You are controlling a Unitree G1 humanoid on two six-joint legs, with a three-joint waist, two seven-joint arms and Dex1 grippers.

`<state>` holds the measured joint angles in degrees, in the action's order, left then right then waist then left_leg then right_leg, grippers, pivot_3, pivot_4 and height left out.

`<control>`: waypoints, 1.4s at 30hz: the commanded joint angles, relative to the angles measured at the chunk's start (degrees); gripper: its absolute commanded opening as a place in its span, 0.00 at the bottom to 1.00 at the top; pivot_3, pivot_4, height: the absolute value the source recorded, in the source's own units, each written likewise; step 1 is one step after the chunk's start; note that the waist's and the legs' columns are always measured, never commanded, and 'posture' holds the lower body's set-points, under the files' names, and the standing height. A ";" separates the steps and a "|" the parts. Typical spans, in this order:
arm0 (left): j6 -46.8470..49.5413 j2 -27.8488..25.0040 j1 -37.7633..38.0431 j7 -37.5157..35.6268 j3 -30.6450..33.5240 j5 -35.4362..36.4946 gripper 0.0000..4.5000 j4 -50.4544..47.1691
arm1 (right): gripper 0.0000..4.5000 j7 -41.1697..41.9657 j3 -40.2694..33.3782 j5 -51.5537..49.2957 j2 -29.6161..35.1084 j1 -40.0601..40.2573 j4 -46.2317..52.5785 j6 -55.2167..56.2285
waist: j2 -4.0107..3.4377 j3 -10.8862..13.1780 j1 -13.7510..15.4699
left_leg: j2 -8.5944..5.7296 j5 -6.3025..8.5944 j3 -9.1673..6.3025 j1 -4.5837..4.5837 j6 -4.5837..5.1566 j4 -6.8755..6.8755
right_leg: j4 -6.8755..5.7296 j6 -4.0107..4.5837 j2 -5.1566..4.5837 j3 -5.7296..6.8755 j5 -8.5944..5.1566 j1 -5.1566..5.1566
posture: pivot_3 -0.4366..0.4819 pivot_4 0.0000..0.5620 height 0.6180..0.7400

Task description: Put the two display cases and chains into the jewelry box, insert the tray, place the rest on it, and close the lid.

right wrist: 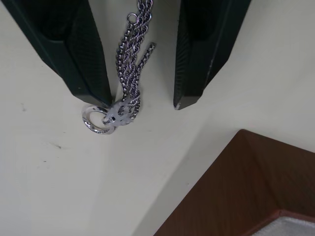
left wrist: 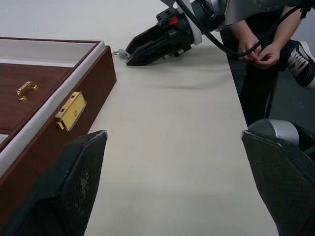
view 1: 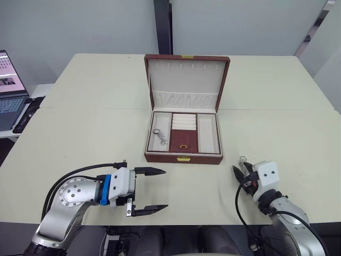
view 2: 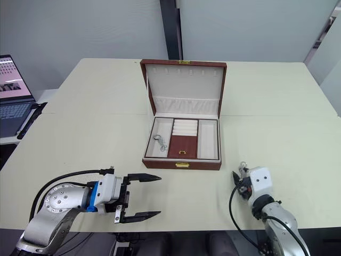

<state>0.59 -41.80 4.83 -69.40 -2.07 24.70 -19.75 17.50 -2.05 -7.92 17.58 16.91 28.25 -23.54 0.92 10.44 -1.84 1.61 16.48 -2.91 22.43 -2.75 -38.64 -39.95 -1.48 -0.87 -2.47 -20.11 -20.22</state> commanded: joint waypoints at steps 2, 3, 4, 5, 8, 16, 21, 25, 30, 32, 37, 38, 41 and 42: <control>-1.50 0.33 0.13 0.09 0.72 0.62 1.00 -0.84 | 0.20 0.48 -0.06 -0.57 0.45 0.47 -1.08 -2.32 | 0.00 -0.01 0.00 | 0.01 0.00 0.00 -0.01 0.00 0.00 | 0.00 0.00 0.00 0.00 0.00 0.00 | 0.48 0.27 1.00; -1.50 0.40 0.00 0.13 0.69 0.60 1.00 -0.66 | 0.15 0.57 -0.25 -0.70 0.49 0.37 -1.16 -2.47 | 0.00 -0.01 0.00 | 0.00 0.00 0.00 -0.01 0.00 0.00 | 0.00 0.00 0.00 0.00 0.00 0.00 | 0.48 0.27 1.00; -1.44 0.44 -0.02 0.16 0.68 0.64 1.00 -0.61 | 0.10 0.66 -0.42 -0.79 0.54 0.36 -1.21 -2.57 | 0.00 -0.01 0.00 | 0.00 0.00 0.00 -0.01 0.00 0.00 | 0.00 0.00 0.01 0.00 0.00 0.00 | 0.48 0.27 1.00; -1.36 0.47 -0.01 0.21 0.69 0.69 1.00 -0.62 | 0.06 0.78 -0.62 -0.90 0.61 0.38 -1.25 -2.62 | 0.00 -0.01 0.00 | 0.01 0.00 0.00 -0.01 0.00 0.00 | 0.00 0.00 0.01 0.00 0.00 0.00 | 0.48 0.27 1.00; -1.29 0.58 -0.12 0.16 0.73 0.62 1.00 -0.33 | 0.00 1.12 -1.39 -1.36 0.75 0.32 -1.51 -2.67 | 0.00 -0.02 0.00 | 0.00 0.00 0.00 -0.01 0.00 0.00 | 0.00 0.00 0.00 0.00 0.00 0.01 | 0.48 0.27 1.00; 0.53 0.58 -1.64 0.85 0.85 1.22 1.00 -0.89 | 0.00 3.66 -3.35 -4.06 0.93 0.49 -0.16 0.07 | 0.00 -0.02 0.03 | -0.01 0.00 0.00 -0.01 0.00 0.00 | 0.00 0.00 0.00 0.01 0.00 0.01 | 0.48 0.27 1.00; 1.92 0.61 -2.94 1.54 1.52 2.14 1.00 -0.85 | 0.00 6.57 -6.47 -8.83 1.05 0.03 2.28 2.08 | -0.04 0.00 0.03 | -0.01 0.00 0.00 0.00 0.00 0.00 | 0.00 0.00 0.00 0.00 0.00 0.00 | 0.48 0.27 1.00; 3.25 0.55 -3.63 2.26 1.36 2.78 1.00 -1.52 | 0.00 8.54 -7.54 -11.61 1.80 -0.20 3.45 2.44 | -0.04 0.00 0.00 | -0.01 0.00 0.02 -0.01 0.00 0.00 | -0.01 0.00 0.00 -0.01 0.00 0.00 | 0.48 0.27 1.00; 5.00 0.39 -4.44 3.34 1.23 3.20 1.00 -2.59 | 0.00 10.00 -8.53 -15.36 1.99 -0.47 5.44 2.70 | -0.05 0.01 0.05 | -0.02 0.00 0.00 0.01 0.00 0.00 | -0.01 0.00 0.00 0.00 0.00 0.00 | 0.48 0.27 1.00; 5.79 0.37 -4.59 3.77 1.24 3.28 1.00 -3.20 | 0.00 10.04 -8.53 -16.12 2.19 -0.85 6.25 2.31 | -0.05 0.01 0.04 | -0.02 0.00 0.01 0.00 0.00 -0.01 | -0.01 0.00 0.00 0.00 0.00 0.00 | 0.48 0.27 1.00; 7.65 0.40 -4.85 4.99 1.38 3.62 1.00 -4.55 | 0.00 9.01 -8.93 -18.38 2.85 -3.31 7.99 0.57 | -0.05 0.01 0.02 | -0.01 0.00 0.00 0.00 0.00 0.00 | -0.02 0.00 0.00 0.00 0.00 0.00 | 0.48 0.27 1.00; 7.96 0.49 -4.83 5.30 1.55 3.68 1.00 -4.69 | 0.00 8.72 -9.07 -18.85 3.02 -4.15 8.39 0.09 | -0.05 0.01 0.03 | -0.01 0.00 0.00 0.00 0.00 0.00 | -0.02 0.00 0.00 0.00 0.00 0.00 | 0.48 0.27 1.00; 8.73 0.76 -4.66 6.63 2.24 3.93 1.00 -5.02 | 0.00 7.96 -9.01 -20.07 3.75 -6.65 9.51 -1.39 | -0.05 0.01 0.01 | -0.02 0.00 0.01 0.01 0.00 -0.01 | -0.02 0.00 0.00 -0.01 0.00 0.00 | 0.48 0.27 1.00; 8.97 0.83 -4.55 7.16 2.55 4.07 1.00 -5.09 | 0.00 7.53 -8.83 -20.62 3.95 -7.87 9.93 -2.17 | -0.05 0.01 0.03 | -0.02 0.00 0.00 0.01 0.00 -0.01 | -0.02 0.00 0.00 0.00 0.00 0.00 | 0.48 0.27 1.00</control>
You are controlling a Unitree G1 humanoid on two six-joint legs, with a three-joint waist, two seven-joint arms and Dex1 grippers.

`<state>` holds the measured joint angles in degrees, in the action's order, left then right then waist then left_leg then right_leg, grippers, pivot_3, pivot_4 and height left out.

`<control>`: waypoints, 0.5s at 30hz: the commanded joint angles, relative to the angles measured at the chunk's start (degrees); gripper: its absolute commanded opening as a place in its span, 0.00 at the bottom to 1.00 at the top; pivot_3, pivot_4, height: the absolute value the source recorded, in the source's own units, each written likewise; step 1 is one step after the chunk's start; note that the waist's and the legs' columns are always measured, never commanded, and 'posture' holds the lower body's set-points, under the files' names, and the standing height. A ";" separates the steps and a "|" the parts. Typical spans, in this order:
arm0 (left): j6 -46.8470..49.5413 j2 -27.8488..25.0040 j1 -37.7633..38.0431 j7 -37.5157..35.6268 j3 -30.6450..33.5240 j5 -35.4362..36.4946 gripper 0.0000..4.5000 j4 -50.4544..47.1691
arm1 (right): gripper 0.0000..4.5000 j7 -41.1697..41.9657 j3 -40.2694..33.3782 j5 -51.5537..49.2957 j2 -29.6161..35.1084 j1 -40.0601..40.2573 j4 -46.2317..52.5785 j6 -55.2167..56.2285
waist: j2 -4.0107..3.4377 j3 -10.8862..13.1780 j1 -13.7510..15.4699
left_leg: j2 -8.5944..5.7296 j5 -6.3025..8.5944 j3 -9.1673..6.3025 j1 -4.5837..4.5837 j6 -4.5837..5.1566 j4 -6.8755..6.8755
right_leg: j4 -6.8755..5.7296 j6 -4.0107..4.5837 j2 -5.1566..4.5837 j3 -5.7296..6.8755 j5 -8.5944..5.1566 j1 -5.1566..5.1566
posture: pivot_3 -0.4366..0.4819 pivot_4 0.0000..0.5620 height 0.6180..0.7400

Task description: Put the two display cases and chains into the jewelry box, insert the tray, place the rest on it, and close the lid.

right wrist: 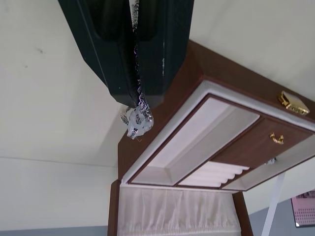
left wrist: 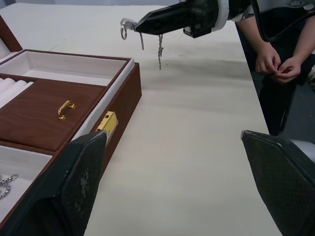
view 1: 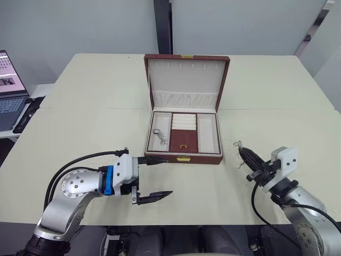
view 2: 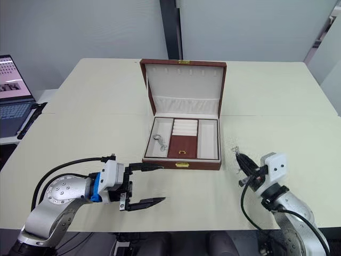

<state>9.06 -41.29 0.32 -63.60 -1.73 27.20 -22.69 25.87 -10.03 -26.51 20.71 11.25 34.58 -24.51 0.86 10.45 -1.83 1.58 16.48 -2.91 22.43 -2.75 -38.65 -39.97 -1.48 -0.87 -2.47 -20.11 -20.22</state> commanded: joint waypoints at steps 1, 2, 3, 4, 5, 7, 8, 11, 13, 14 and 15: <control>0.69 0.38 0.12 1.84 2.57 1.72 1.00 -2.17 | 0.00 -1.26 -0.62 -2.52 0.97 -3.42 3.96 -1.97 | 0.00 0.00 0.00 | 0.00 0.00 -0.01 0.00 0.00 0.00 | 0.00 0.00 0.00 0.01 0.00 0.00 | 0.48 0.27 1.00; 0.73 0.46 0.32 2.18 2.94 1.82 1.00 -2.06 | 0.00 -1.63 -0.39 -3.10 1.12 -4.66 4.26 -2.76 | 0.00 0.00 -0.01 | 0.01 0.00 -0.01 0.00 0.00 0.00 | 0.00 0.00 0.00 0.01 0.00 0.00 | 0.48 0.27 1.00; 0.73 0.54 0.55 2.53 3.33 1.92 1.00 -1.93 | 0.00 -1.95 -0.05 -3.59 1.33 -5.91 4.47 -3.55 | 0.00 0.00 0.00 | 0.02 0.00 -0.01 0.00 0.00 0.00 | 0.00 0.00 0.00 0.00 0.00 0.00 | 0.48 0.27 1.00; 0.71 0.57 0.70 2.74 3.56 1.98 1.00 -1.84 | 0.00 -2.15 0.14 -3.90 1.47 -6.63 4.59 -4.07 | 0.00 0.00 0.03 | 0.02 0.00 -0.02 0.00 0.00 0.00 | 0.00 0.00 0.00 0.01 0.00 0.00 | 0.48 0.27 1.00; 0.47 0.73 1.33 3.17 4.21 1.97 1.00 -1.57 | 0.00 -2.50 0.61 -4.36 1.47 -8.49 4.48 -5.04 | 0.00 0.00 -0.02 | 0.01 0.00 -0.02 0.00 0.00 0.00 | 0.01 0.00 0.00 0.01 0.00 0.00 | 0.48 0.27 1.00; -0.17 1.05 2.78 3.90 5.37 1.86 1.00 -1.21 | 0.00 -3.18 1.65 -5.07 1.59 -11.98 4.21 -7.02 | 0.00 0.00 -0.20 | 0.00 0.00 0.02 0.00 0.00 0.00 | 0.00 0.00 -0.01 -0.03 0.00 -0.01 | 0.48 0.27 1.00; -0.41 1.29 3.65 4.26 6.08 1.93 1.00 -1.14 | 0.00 -3.29 2.47 -5.31 1.64 -13.82 4.03 -7.89 | 0.00 0.00 -0.12 | 0.01 0.00 0.02 0.00 0.00 0.00 | 0.00 0.00 -0.01 -0.03 0.00 -0.02 | 0.48 0.27 1.00; -1.00 1.78 6.33 5.24 7.87 2.00 1.00 -1.71 | 0.00 -3.60 4.98 -5.57 1.29 -18.75 2.95 -9.79 | -0.01 0.01 -0.03 | 0.03 0.00 -0.05 0.01 0.00 0.01 | 0.00 0.00 0.00 0.03 0.00 -0.03 | 0.48 0.27 1.00; -1.33 2.13 8.32 6.02 9.04 2.02 1.00 -2.52 | 0.00 -3.88 6.21 -5.73 0.37 -21.68 1.61 -10.46 | -0.01 0.01 -0.03 | 0.03 0.00 -0.03 0.03 0.00 0.01 | 0.01 0.00 -0.01 0.02 0.00 -0.04 | 0.48 0.27 1.00; -1.41 2.35 9.19 6.51 9.59 2.12 1.00 -2.97 | 0.00 -3.91 6.57 -6.01 -0.23 -22.80 0.89 -10.60 | 0.00 0.01 -0.03 | 0.00 0.00 -0.04 0.03 0.00 0.00 | 0.01 0.00 -0.04 0.03 0.00 -0.04 | 0.48 0.27 1.00; -1.36 2.58 10.00 7.02 10.09 2.26 1.00 -3.52 | 0.00 -3.84 6.80 -6.21 -0.76 -23.65 0.20 -10.64 | 0.00 0.01 -0.02 | 0.02 0.00 -0.04 0.04 0.00 0.00 | 0.01 0.00 -0.05 0.02 0.00 -0.04 | 0.48 0.27 1.00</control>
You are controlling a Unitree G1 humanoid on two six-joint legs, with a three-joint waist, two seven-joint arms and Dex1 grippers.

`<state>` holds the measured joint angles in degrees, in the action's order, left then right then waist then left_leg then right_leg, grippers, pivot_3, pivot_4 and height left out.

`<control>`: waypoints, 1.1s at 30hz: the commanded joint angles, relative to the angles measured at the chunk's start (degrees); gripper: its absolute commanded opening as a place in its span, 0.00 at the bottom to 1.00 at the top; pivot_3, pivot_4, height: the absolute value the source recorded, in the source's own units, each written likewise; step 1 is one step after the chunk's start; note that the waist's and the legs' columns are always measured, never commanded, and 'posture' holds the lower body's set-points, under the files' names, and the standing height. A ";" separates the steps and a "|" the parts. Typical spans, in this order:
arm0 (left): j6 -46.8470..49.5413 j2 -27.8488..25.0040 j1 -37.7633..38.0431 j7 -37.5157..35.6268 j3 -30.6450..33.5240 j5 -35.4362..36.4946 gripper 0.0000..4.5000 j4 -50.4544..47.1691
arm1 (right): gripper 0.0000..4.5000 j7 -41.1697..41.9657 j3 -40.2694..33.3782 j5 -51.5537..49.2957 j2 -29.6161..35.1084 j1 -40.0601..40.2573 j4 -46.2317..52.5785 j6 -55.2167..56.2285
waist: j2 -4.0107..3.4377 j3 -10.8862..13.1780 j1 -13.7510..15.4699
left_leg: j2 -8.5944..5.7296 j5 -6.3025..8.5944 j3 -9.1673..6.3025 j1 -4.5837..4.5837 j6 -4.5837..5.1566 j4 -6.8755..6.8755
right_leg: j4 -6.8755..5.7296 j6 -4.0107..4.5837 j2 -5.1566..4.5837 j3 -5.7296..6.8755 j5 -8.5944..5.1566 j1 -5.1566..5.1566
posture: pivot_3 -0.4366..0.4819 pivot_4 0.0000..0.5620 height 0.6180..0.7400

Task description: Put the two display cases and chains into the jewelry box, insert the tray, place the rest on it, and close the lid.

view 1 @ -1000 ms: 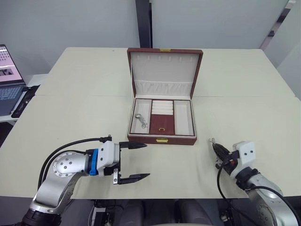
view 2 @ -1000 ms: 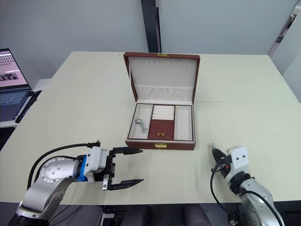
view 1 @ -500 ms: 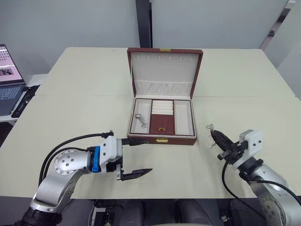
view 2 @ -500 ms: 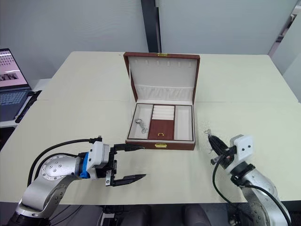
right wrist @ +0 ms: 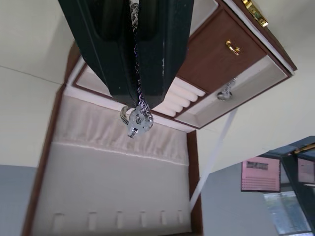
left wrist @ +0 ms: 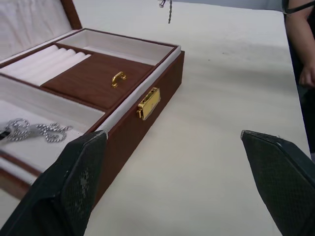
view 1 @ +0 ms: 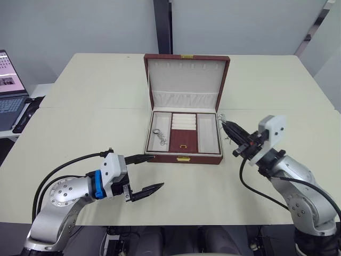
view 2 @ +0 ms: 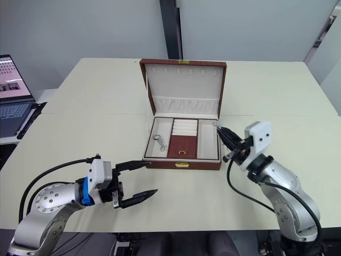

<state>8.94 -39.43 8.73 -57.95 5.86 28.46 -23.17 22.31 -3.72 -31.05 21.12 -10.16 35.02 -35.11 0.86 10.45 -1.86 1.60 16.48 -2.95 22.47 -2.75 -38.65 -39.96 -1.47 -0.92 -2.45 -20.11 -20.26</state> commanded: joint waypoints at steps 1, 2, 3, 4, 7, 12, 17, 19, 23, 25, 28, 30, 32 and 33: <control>-1.34 0.91 2.41 1.78 2.94 0.98 1.00 -3.60 | 0.00 -0.08 0.85 -1.60 -1.58 -2.92 -0.94 0.10 | 0.00 0.00 0.01 | -0.01 0.00 0.00 0.00 0.00 0.00 | 0.00 0.00 -0.02 0.01 0.00 0.00 | 0.48 0.27 1.00; -1.76 1.08 3.50 2.20 3.42 0.72 1.00 -4.26 | 0.00 0.15 1.51 -1.29 -2.16 -3.65 -1.95 0.40 | 0.00 0.00 0.05 | -0.01 0.00 -0.02 0.01 0.00 0.00 | 0.00 0.00 -0.02 0.02 0.00 0.00 | 0.48 0.27 1.00; -1.89 1.23 4.54 2.62 3.86 0.66 1.00 -5.00 | 0.00 0.40 2.09 -1.01 -2.63 -4.19 -2.85 0.72 | 0.00 0.00 0.03 | -0.03 0.00 -0.01 0.01 0.00 0.00 | 0.00 0.00 -0.04 0.02 0.00 0.00 | 0.48 0.27 1.00; -1.97 1.36 5.49 3.00 4.21 0.60 1.00 -5.74 | 0.00 0.72 2.60 -0.76 -2.98 -4.57 -3.71 1.03 | 0.00 0.00 0.05 | -0.03 0.00 0.00 0.01 0.00 0.00 | 0.00 0.00 -0.04 0.01 0.00 0.00 | 0.48 0.27 1.00; -2.00 1.73 7.89 4.24 5.09 0.51 1.00 -7.64 | 0.00 1.63 3.58 -0.35 -3.58 -5.19 -5.75 1.96 | 0.00 0.00 0.04 | -0.03 0.00 0.00 0.01 0.00 0.00 | 0.00 0.00 -0.06 0.01 0.00 0.00 | 0.48 0.27 1.00; -1.97 2.20 11.39 6.25 6.12 0.33 1.00 -10.51 | 0.00 3.33 4.69 0.51 -4.25 -5.78 -9.23 3.94 | 0.00 0.00 0.00 | -0.02 0.00 0.00 0.01 0.00 0.00 | 0.00 0.00 -0.05 0.02 0.00 0.00 | 0.48 0.27 1.00; -1.47 2.36 12.61 7.71 6.46 0.35 1.00 -12.30 | 0.00 4.31 4.60 0.52 -4.29 -6.08 -10.59 4.71 | -0.01 0.01 0.01 | -0.04 0.00 0.00 0.01 0.00 0.00 | 0.00 0.00 -0.06 0.01 0.00 0.00 | 0.48 0.27 1.00; -1.20 2.31 12.66 8.21 6.43 0.47 1.00 -12.83 | 0.00 4.54 4.40 0.33 -4.31 -6.19 -10.86 4.87 | -0.01 0.01 0.01 | -0.03 0.00 0.01 0.00 0.00 0.00 | 0.00 0.00 -0.05 0.01 0.00 0.00 | 0.48 0.27 1.00; -0.63 2.14 12.13 8.90 6.04 0.64 1.00 -13.31 | 0.00 4.71 3.89 -0.12 -4.25 -6.13 -10.87 4.94 | -0.01 0.01 0.01 | -0.02 0.00 0.01 0.01 0.00 0.00 | 0.00 0.00 -0.05 0.01 0.00 0.00 | 0.48 0.27 1.00; -0.41 2.02 11.87 9.11 5.87 0.72 1.00 -13.40 | 0.00 4.77 3.87 -0.09 -4.16 -6.07 -10.84 4.97 | -0.01 0.01 0.01 | -0.03 0.00 0.01 0.01 0.00 0.00 | 0.00 0.00 -0.05 0.01 0.00 0.00 | 0.48 0.27 1.00; 0.12 1.81 10.94 9.20 5.55 0.85 1.00 -13.24 | 0.00 4.41 3.61 0.24 -4.17 -5.96 -10.78 5.22 | -0.01 0.01 0.01 | -0.03 0.00 0.00 0.00 0.00 0.00 | 0.00 0.00 -0.05 0.02 0.00 0.00 | 0.48 0.27 1.00; 0.58 1.69 10.20 9.16 5.44 0.97 1.00 -13.06 | 0.12 4.14 3.10 0.19 -4.14 -5.59 -10.79 5.38 | -0.01 0.01 0.01 | -0.03 0.00 0.00 0.01 0.00 0.01 | 0.00 0.00 -0.05 0.02 0.00 0.00 | 0.48 0.27 1.00; 1.57 1.64 9.42 9.34 5.47 1.32 1.00 -13.08 | 0.22 4.16 2.80 0.05 -3.93 -5.15 -10.75 5.48 | -0.01 0.01 0.01 | -0.03 0.00 0.01 0.01 0.00 0.00 | 0.00 0.00 -0.05 0.01 0.00 -0.01 | 0.48 0.27 1.00; 1.97 1.60 9.10 9.39 5.50 1.44 1.00 -13.11 | 0.28 4.16 2.69 -0.04 -3.89 -5.00 -10.66 5.44 | -0.01 0.01 0.02 | -0.03 0.00 0.00 0.01 0.00 0.00 | 0.00 0.00 -0.05 0.02 0.00 -0.01 | 0.48 0.27 1.00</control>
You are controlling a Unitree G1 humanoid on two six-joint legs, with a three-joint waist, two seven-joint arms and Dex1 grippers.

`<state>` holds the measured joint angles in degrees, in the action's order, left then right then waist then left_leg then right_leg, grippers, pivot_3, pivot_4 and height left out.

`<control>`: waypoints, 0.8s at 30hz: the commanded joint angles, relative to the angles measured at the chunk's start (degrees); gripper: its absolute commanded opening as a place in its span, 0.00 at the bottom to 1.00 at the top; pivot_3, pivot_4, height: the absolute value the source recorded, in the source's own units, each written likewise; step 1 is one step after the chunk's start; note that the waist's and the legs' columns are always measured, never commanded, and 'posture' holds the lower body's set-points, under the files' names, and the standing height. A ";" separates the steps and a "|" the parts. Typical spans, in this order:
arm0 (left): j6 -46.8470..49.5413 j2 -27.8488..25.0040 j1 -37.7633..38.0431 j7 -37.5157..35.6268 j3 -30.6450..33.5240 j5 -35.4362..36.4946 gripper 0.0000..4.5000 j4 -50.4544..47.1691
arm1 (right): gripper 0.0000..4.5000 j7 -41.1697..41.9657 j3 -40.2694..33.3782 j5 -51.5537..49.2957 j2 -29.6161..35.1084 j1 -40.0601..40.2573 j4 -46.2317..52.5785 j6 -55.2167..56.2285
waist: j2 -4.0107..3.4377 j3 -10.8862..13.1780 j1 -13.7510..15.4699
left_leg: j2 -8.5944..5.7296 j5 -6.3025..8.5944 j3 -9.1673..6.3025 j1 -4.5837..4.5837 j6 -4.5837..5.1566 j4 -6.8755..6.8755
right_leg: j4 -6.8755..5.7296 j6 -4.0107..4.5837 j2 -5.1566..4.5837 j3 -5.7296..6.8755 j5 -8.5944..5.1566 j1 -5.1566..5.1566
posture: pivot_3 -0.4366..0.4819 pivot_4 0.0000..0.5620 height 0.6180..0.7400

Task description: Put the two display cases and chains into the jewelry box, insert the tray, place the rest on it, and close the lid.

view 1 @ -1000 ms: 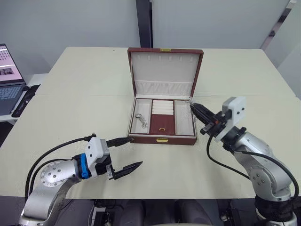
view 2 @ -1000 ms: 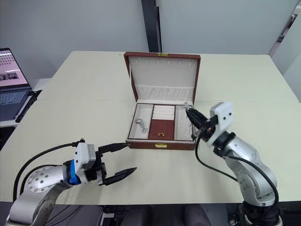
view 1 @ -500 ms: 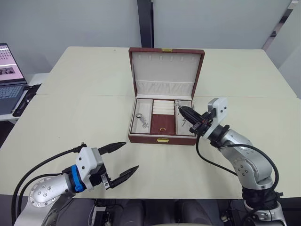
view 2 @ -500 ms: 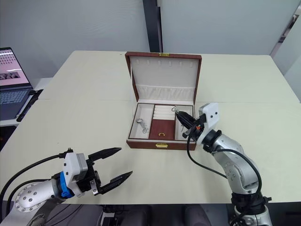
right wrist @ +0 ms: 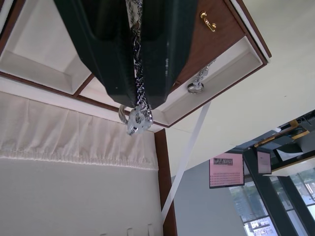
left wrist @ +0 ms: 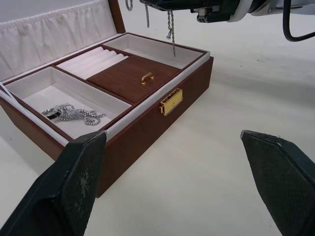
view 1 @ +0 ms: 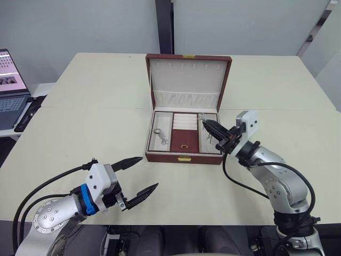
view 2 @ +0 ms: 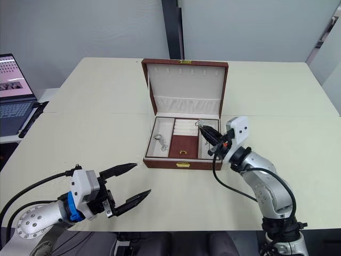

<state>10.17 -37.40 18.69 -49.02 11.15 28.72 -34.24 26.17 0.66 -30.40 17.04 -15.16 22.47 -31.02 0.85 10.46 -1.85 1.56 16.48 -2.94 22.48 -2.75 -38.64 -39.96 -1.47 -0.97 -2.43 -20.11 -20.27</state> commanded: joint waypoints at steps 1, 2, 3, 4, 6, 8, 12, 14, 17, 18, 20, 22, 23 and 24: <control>1.12 -0.45 -1.21 0.51 0.24 1.29 1.00 -2.04 | 0.33 0.13 -1.86 -0.76 0.16 0.11 1.99 1.28 | 0.00 0.00 0.00 | 0.01 0.00 -0.01 0.00 0.00 0.00 | 0.00 0.00 0.00 0.01 0.00 0.00 | 0.48 0.27 1.00; 1.47 -0.48 -1.58 0.55 0.21 1.35 1.00 -2.01 | 0.39 -0.03 -2.06 -0.83 0.12 0.19 2.06 1.21 | 0.00 0.00 0.00 | 0.01 0.00 0.00 0.00 0.00 0.00 | 0.00 0.00 0.00 0.00 0.00 0.00 | 0.48 0.27 1.00; 1.73 -0.49 -1.77 0.53 0.25 1.41 1.00 -2.03 | 0.46 -0.17 -2.19 -0.88 0.06 0.28 2.20 1.14 | 0.00 0.00 0.00 | 0.01 0.00 0.00 0.00 0.00 0.00 | 0.00 0.00 0.00 0.00 0.00 0.00 | 0.48 0.27 1.00; 2.11 -0.50 -2.18 0.57 0.18 1.50 1.00 -2.04 | 0.52 -0.33 -2.36 -0.90 0.02 0.34 2.31 1.10 | 0.00 0.00 0.00 | 0.00 0.00 0.00 0.00 0.00 0.00 | 0.00 0.00 0.00 -0.01 0.00 0.00 | 0.48 0.27 1.00; 2.70 -0.46 -2.70 0.60 0.11 1.59 1.00 -2.10 | 0.64 -0.46 -2.54 -0.91 -0.03 0.38 2.43 1.04 | 0.00 0.00 0.00 | 0.01 0.00 0.00 0.00 0.00 0.00 | 0.00 0.00 0.00 -0.01 0.00 -0.01 | 0.48 0.27 1.00; 3.67 -0.41 -3.19 0.85 0.12 1.90 1.00 -2.12 | 0.77 -0.47 -2.69 -0.96 0.01 0.51 2.67 0.91 | 0.00 0.00 0.00 | 0.01 0.00 -0.01 0.00 0.00 0.00 | 0.00 0.00 0.00 0.00 0.00 0.00 | 0.48 0.27 1.00; 6.40 -0.66 -3.58 1.20 0.51 2.98 1.00 -1.76 | 1.00 0.36 -3.12 -1.16 0.92 0.93 2.83 0.69 | 0.00 0.00 0.00 | 0.01 0.00 0.00 0.00 0.00 0.00 | 0.00 0.00 0.00 -0.01 0.00 -0.01 | 0.48 0.27 1.00; 9.31 -1.57 -3.29 1.39 1.22 4.06 1.00 -1.09 | 1.00 2.29 -3.36 -1.00 2.91 1.37 2.48 0.76 | 0.00 0.00 0.00 | 0.01 0.00 0.00 0.00 0.00 0.01 | 0.00 0.00 0.00 0.00 0.00 0.00 | 0.48 0.27 1.00; 13.64 -2.86 -2.50 1.72 3.35 6.26 1.00 0.59 | 1.00 9.15 -3.14 1.19 9.71 2.37 0.25 3.06 | 0.00 0.01 0.01 | -0.03 0.00 0.00 0.00 0.00 0.00 | 0.01 0.00 -0.01 0.00 0.00 0.00 | 0.48 0.27 1.00; 14.29 -2.81 -2.35 2.01 4.57 6.89 1.00 1.55 | 1.00 11.40 -4.76 0.73 12.16 2.26 -1.83 3.44 | 0.01 0.02 0.01 | -0.03 0.00 0.00 0.00 0.00 0.00 | 0.02 0.00 -0.01 0.01 0.00 0.02 | 0.48 0.27 1.00; 14.77 -3.08 -2.33 2.11 7.06 7.09 1.00 4.01 | 1.00 15.26 -7.23 0.93 16.56 2.10 -5.91 5.44 | 0.00 0.02 0.02 | -0.02 0.00 0.00 -0.01 0.01 0.00 | 0.02 0.00 -0.01 0.01 0.00 0.01 | 0.48 0.27 1.00; 15.04 -4.39 -2.23 1.25 9.46 6.65 1.00 7.17 | 1.00 19.34 -8.46 1.46 20.54 2.18 -9.71 6.86 | 0.01 0.03 0.04 | -0.02 0.00 0.00 -0.01 0.01 0.00 | 0.02 0.00 0.00 0.02 0.00 0.02 | 0.48 0.27 1.00; 15.12 -5.10 -2.49 0.90 10.78 6.53 1.00 8.93 | 1.00 21.14 -8.65 2.45 22.36 2.31 -11.62 8.09 | 0.01 0.03 0.04 | -0.02 0.00 0.00 -0.01 0.01 0.00 | 0.02 0.00 0.00 0.02 0.00 0.02 | 0.48 0.27 1.00; 14.96 -5.77 -3.11 0.72 12.27 6.34 1.00 11.16 | 1.00 23.06 -8.88 3.23 24.13 2.49 -13.65 9.15 | 0.01 0.03 0.03 | -0.02 0.00 0.00 -0.01 0.01 0.00 | 0.02 0.00 0.01 0.02 0.00 0.01 | 0.48 0.27 1.00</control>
<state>25.67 -42.03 15.96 -47.70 19.76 35.06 -24.86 45.89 -6.65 -28.00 39.58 -12.53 10.11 -24.60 0.86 10.49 -1.81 1.55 16.49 -2.94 22.47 -2.74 -38.64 -39.93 -1.47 -0.96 -2.41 -20.11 -20.26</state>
